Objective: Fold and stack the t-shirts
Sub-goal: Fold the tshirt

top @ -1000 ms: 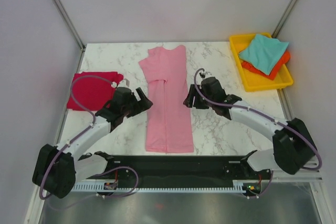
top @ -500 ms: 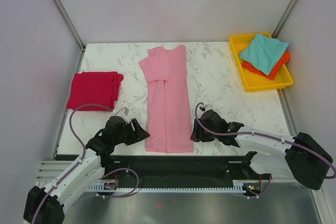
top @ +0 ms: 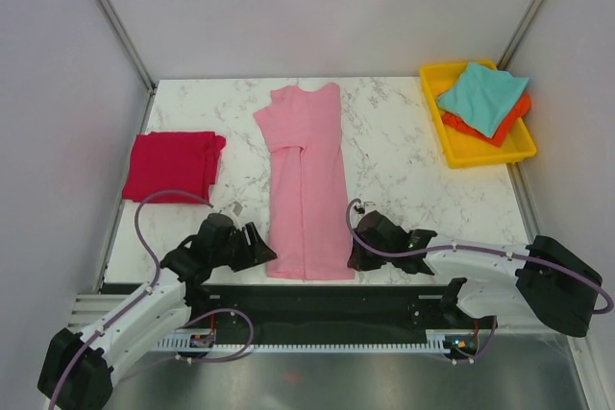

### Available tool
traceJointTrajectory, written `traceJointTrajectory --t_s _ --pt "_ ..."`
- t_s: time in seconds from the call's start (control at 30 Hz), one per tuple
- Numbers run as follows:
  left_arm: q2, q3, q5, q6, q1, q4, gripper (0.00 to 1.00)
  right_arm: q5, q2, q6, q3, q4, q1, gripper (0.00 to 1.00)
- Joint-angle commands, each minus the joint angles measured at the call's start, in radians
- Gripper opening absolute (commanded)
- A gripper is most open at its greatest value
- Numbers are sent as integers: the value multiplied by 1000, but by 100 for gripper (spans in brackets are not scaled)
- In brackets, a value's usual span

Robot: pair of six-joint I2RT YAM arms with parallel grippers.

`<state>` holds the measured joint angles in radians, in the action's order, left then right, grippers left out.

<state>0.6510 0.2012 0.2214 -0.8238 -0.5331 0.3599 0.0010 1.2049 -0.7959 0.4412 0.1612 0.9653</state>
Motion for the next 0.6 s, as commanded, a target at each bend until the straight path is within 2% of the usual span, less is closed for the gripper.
traceJointTrajectory --t_s 0.0,0.03,0.1,0.17,0.37,0.43,0.47,0.5,0.57 --pt "28 36 12 -21 -8 4 63 14 9 9 21 4 9 11" --pt "41 43 15 -17 -10 4 61 16 4 18 25 4 9 8" --pt "90 61 25 -5 -18 7 50 14 -16 21 34 12 9 2" --pt "116 73 38 -5 -34 8 39 7 -30 29 39 14 9 1" --pt "139 79 23 -31 -71 14 29 2 -44 57 57 20 9 0" --pt "157 84 22 -38 -76 13 21 2 -56 58 59 21 9 0" --pt "162 87 21 -41 -77 13 9 2 -62 60 59 23 9 0" --pt "161 86 21 -44 -77 13 3 1 -68 61 59 24 9 0" --pt "130 83 21 -49 -77 13 2 8 -90 61 62 26 9 0"
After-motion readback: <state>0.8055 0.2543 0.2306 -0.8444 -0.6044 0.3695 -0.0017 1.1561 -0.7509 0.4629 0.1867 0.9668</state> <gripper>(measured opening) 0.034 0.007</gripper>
